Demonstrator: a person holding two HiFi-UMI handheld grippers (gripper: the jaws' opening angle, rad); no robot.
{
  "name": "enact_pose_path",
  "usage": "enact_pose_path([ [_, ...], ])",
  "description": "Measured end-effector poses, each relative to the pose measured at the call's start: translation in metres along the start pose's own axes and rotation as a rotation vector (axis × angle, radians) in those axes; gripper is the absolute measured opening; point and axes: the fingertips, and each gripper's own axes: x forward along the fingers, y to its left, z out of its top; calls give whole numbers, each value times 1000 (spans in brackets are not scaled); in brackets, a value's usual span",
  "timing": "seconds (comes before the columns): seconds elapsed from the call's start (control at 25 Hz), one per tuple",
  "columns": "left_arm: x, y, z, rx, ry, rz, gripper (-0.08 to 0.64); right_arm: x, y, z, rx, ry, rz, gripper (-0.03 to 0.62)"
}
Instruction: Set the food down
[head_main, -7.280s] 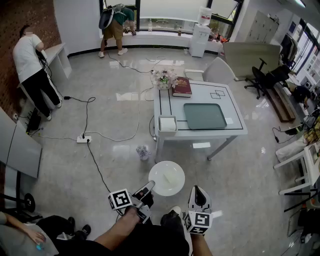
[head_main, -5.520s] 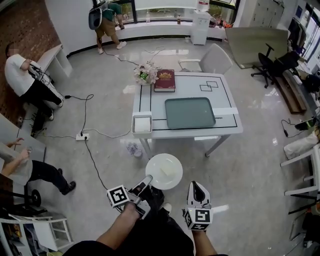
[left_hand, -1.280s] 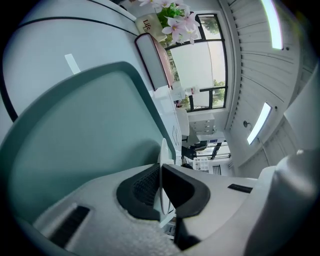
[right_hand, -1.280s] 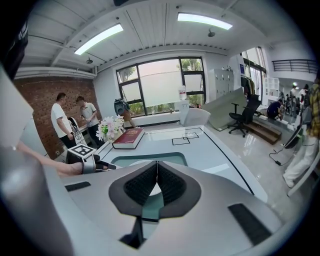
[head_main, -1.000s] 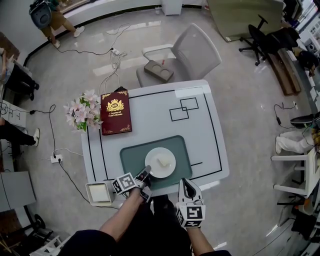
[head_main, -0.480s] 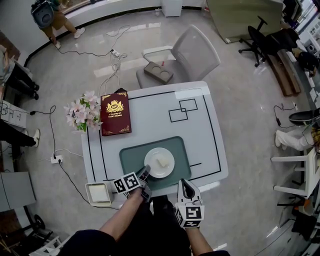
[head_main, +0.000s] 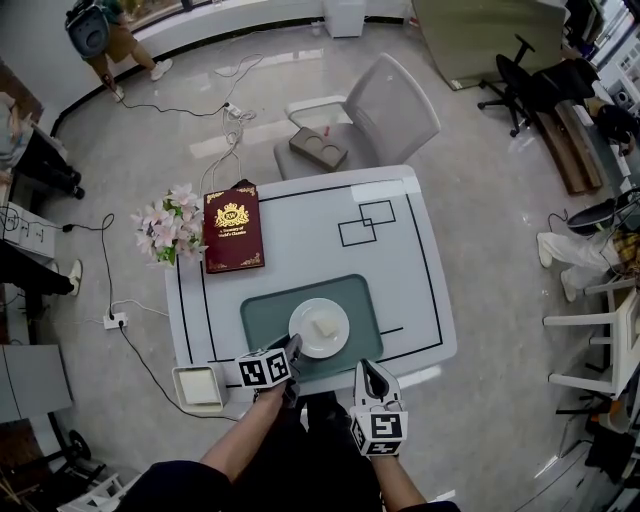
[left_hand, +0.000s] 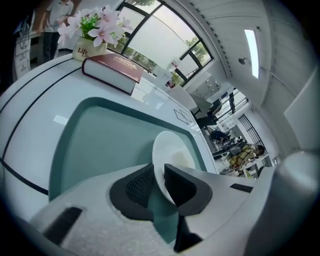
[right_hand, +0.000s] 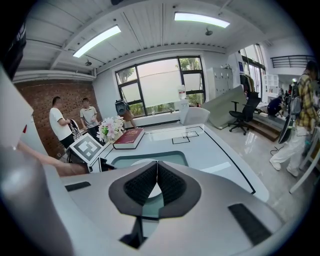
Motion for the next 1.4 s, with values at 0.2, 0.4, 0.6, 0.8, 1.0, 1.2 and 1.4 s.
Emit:
enact_pose_path([
  [0.2,0,9,-6,52,24,50,65,-1,1,-1,-2,2,5,9],
  [0.4,-6,12,-12,121,34,94,81,-4,5,-2,-2,10,16,9],
  [0.6,-16,20,-11,142,3,119,86,-4,11,0,-18,7,33,9],
  [0.8,-37,21,2,163,-66,107,86,-3,21,3,-39,-1,63,9],
  [1.0,-72,-2,21,255,-156,55,81,-2,33,16,-73,-25,95,9],
  [1.2,-103,-24,32,366,-209,27,64,-2,42,31,-95,-58,117,10],
  [1.4,-124,-44,38,477,-270,-2,26,-6,46,38,-103,-90,127,9],
])
